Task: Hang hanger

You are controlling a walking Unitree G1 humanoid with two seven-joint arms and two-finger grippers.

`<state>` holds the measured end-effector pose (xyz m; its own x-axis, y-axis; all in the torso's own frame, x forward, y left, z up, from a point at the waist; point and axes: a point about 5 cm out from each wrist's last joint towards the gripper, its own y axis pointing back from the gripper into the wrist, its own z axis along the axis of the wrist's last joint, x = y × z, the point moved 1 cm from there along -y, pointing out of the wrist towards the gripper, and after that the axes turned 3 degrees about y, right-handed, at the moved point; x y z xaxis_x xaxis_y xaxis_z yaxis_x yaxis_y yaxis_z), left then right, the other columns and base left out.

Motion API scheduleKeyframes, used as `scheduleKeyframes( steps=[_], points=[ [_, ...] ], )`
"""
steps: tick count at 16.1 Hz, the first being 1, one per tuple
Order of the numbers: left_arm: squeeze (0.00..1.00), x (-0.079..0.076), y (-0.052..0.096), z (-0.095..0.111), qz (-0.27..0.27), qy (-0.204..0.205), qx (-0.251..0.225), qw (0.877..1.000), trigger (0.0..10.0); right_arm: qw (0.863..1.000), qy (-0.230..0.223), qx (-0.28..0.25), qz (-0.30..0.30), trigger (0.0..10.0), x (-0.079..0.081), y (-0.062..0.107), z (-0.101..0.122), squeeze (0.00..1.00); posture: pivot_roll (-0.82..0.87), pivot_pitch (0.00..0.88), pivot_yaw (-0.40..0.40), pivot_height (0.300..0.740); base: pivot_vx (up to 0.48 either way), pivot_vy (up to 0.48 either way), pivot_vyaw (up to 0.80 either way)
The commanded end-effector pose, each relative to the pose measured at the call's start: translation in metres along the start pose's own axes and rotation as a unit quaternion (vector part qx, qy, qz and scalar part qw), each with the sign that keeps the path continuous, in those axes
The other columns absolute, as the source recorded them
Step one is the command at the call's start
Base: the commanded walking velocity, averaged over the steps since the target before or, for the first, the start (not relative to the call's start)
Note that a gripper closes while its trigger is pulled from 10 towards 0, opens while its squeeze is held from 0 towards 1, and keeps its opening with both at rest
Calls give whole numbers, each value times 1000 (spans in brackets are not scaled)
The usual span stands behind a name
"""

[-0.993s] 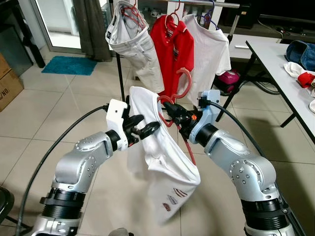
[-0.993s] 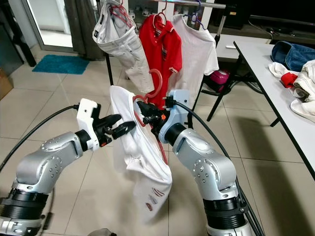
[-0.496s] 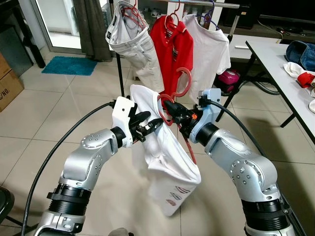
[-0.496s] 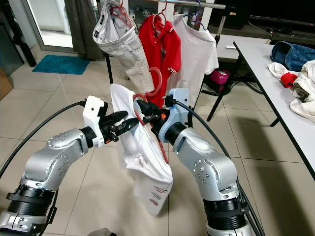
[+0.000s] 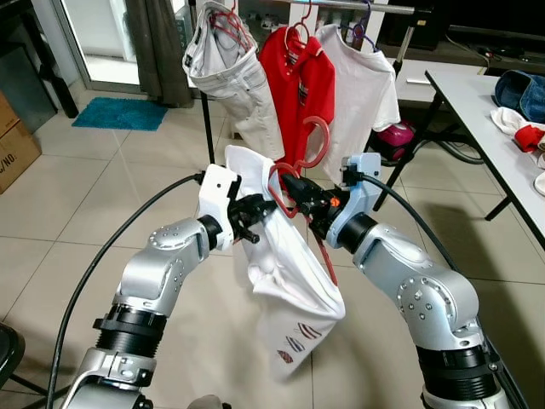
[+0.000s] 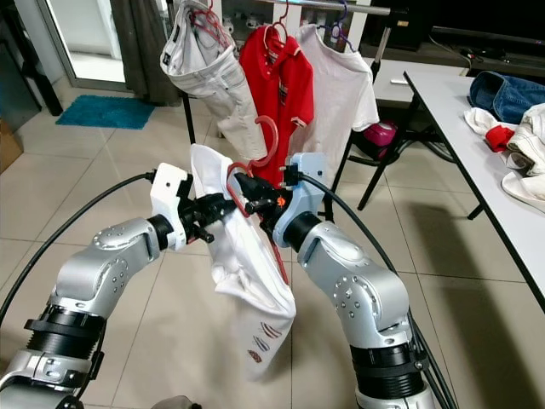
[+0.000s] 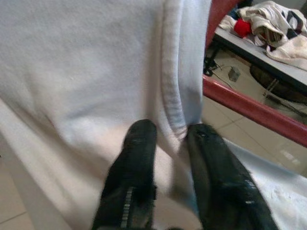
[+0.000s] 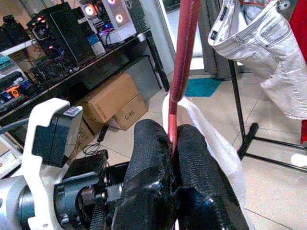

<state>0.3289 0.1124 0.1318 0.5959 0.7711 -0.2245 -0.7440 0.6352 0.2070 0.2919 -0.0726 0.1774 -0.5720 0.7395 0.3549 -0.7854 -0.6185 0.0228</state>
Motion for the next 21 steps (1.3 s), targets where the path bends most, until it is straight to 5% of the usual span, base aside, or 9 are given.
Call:
scheduleKeyframes(
  steps=[1, 5, 10, 16, 18, 21],
  points=[
    [0, 3, -1, 7, 9, -8, -14, 1000, 0, 999, 14, -20, 22, 10000, 8, -1, 14, 0, -63, 0, -30, 740, 0, 0, 0],
    [0, -2, 0, 13, -5, -5, -49, 999, 0, 1000, 8, -22, -1, 10000, 2, 0, 14, 0, -60, 0, -32, 740, 0, 0, 0],
    [0, -12, 10, 17, -1, 8, -85, 996, 0, 994, -14, -43, -100, 10000, -25, -1, 18, 0, -49, 0, -54, 740, 0, 0, 0],
    [0, -18, 24, 22, 4, 8, -108, 994, 0, 984, 19, -34, -172, 10000, -45, 0, 18, 0, -37, 0, -70, 740, 0, 0, 0],
    [0, -15, 33, 21, 21, 12, -110, 994, 0, 970, 15, -47, -239, 10000, -62, 6, 20, 0, -32, 0, -74, 740, 0, 0, 0],
    [0, -25, 44, 6, 19, 13, -81, 996, 0, 923, 11, -104, -370, 10000, -96, 27, 37, 0, -16, 0, -85, 740, 0, 0, 0]
  ],
)
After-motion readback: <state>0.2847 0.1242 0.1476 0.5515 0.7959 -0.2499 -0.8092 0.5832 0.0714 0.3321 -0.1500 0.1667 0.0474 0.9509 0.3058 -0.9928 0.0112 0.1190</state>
